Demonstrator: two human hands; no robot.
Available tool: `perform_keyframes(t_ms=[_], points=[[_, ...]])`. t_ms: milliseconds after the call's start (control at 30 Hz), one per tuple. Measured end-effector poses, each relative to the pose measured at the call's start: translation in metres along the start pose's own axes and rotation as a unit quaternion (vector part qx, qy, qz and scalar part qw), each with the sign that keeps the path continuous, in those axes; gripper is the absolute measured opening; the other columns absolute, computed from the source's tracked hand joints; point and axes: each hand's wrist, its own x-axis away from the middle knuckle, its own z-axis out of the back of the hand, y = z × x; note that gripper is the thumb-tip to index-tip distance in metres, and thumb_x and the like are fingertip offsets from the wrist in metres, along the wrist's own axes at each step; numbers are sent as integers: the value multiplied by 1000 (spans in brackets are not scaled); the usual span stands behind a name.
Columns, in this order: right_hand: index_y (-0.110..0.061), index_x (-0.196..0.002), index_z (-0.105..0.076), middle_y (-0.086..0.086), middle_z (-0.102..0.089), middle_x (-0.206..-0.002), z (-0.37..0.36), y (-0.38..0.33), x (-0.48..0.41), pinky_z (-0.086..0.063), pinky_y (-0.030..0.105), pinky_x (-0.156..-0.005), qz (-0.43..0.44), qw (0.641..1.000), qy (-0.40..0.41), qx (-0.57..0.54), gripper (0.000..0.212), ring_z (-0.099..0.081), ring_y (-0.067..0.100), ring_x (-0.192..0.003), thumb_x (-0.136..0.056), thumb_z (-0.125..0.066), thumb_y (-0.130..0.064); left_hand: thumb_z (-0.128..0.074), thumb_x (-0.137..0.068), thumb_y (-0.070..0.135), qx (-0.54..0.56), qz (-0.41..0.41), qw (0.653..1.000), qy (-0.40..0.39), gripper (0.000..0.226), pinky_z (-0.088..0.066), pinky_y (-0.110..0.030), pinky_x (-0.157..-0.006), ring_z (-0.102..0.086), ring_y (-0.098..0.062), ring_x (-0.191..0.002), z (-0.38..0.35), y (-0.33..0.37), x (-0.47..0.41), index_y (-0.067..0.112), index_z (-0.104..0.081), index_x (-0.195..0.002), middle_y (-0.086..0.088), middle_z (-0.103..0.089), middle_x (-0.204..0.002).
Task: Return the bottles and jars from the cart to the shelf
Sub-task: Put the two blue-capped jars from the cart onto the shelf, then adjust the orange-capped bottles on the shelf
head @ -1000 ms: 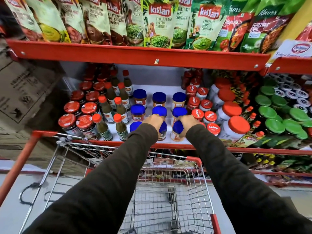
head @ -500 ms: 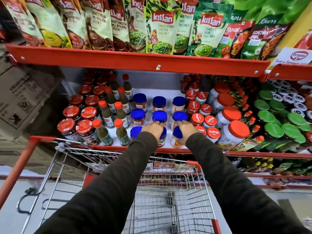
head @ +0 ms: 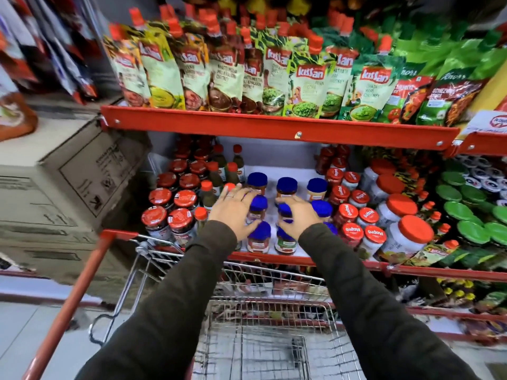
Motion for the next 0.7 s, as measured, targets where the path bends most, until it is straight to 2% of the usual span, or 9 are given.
perform_keyframes(t_ms=[67, 133, 200, 267, 333, 400, 533, 633, 700], points=[[-17, -135, -56, 8, -58, -137, -11, -19, -7, -47, 36, -103, -5, 1000, -4, -29, 56, -57, 28, -124, -81, -73, -21, -62, -79, 50, 52, 28, 998, 21, 77, -22, -40, -122, -36, -26, -143, 9, -29, 12, 24, -37, -147, -4, -45, -150], [-15, -130, -60, 8, -63, -131, -23, -34, -13, -48, 31, -99, -19, 997, -13, -68, 54, -62, 25, -115, -80, -77, -23, -68, -72, 43, 118, 62, 991, 32, 75, -38, -36, -113, -45, -25, -135, 13, -52, 21, 24, -45, -141, -4, -49, -143], [-14, -124, -62, 7, -68, -122, -39, -53, -21, -53, 32, -94, -35, 994, -27, -95, 51, -66, 24, -103, -78, -79, -27, -72, -66, 35, 161, 100, 982, 6, 72, -47, -38, -103, -51, -25, -127, 16, -75, 31, 24, -50, -133, -3, -50, -138], [-14, -120, -64, 7, -71, -114, -48, -63, -25, -56, 35, -89, -42, 994, -36, -97, 52, -67, 25, -98, -75, -81, -36, -72, -66, 28, 178, 126, 975, -41, 67, -50, -39, -99, -54, -26, -123, 13, -84, 34, 26, -52, -129, -3, -52, -136], [-13, -115, -67, 7, -72, -109, -61, -74, -29, -52, 27, -83, -43, 995, -33, -85, 51, -67, 25, -100, -74, -80, -40, -70, -71, 21, 182, 136, 971, -73, 60, -50, -37, -100, -58, -28, -120, 6, -94, 36, 25, -56, -129, -5, -59, -133], [-14, -111, -68, 8, -72, -106, -71, -82, -33, -49, 25, -81, -44, 996, -25, -77, 44, -66, 26, -100, -75, -80, -37, -69, -77, 14, 198, 143, 968, -65, 54, -50, -33, -99, -62, -28, -116, -3, -100, 37, 22, -59, -129, -7, -66, -127], [-14, -114, -64, 12, -70, -107, -80, -88, -36, -55, 40, -89, -43, 997, -21, -60, 36, -65, 32, -100, -82, -75, -26, -67, -84, 4, 268, 158, 950, -22, 45, -52, -39, -99, -66, -29, -112, -12, -106, 38, 13, -63, -128, -12, -69, -122], [-15, -118, -61, 12, -69, -107, -78, -87, -37, -56, 41, -89, -24, 999, -19, -37, 35, -65, 33, -99, -85, -71, -19, -72, -83, 10, 264, 170, 949, -13, 46, -54, -37, -98, -69, -27, -106, -16, -108, 38, 15, -64, -127, -10, -72, -117], [-16, -121, -57, 13, -68, -108, -77, -87, -37, -56, 41, -89, -6, 999, -29, -24, 36, -65, 34, -99, -86, -67, -13, -77, -80, 18, 258, 189, 947, -3, 43, -55, -30, -92, -70, -25, -98, -18, -109, 37, 17, -67, -122, -8, -74, -109]])
